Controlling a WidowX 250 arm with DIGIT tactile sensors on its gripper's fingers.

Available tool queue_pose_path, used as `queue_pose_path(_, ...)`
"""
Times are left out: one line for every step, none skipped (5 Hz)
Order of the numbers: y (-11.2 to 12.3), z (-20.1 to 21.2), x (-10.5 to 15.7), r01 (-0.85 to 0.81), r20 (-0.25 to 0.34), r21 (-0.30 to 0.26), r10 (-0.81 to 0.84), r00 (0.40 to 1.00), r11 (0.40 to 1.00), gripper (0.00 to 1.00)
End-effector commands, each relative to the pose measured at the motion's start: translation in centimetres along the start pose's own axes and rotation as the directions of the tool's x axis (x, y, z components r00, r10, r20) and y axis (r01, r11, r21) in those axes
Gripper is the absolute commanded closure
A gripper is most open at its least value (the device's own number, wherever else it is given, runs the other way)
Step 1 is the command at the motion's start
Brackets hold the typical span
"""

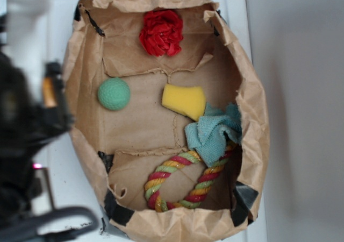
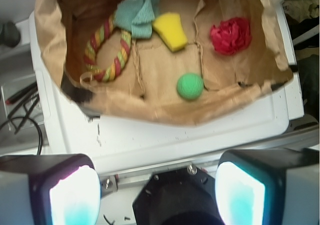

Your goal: Grab the green ball.

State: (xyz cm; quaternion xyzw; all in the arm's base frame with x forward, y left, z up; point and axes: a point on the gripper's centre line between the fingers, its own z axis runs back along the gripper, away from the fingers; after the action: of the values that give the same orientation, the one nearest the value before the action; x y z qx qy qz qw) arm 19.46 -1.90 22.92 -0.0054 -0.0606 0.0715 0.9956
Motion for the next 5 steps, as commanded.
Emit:
queue_pose_path(0.2, -2.0, 4.8, -0.007, 0.081, 0.025, 0.005, 0.997, 1.000, 0.00)
queue_pose_path(0.5, -3.1, 5.7, 0.006, 0.084, 0.014, -0.007, 0.996, 1.000, 0.00)
queue_pose_path(1.7, -5.4, 6.4, 0.038, 0.076, 0.027, -0.040, 0.996, 0.999, 0.00)
queue_pose_path(3.2, -7.4, 6.6, 0.053, 0.033, 0.006, -0.053, 0.998, 0.999, 0.00)
queue_pose_path(4.2, -8.1, 6.7, 0.063, 0.035, 0.036, -0.065, 0.997, 0.997, 0.00)
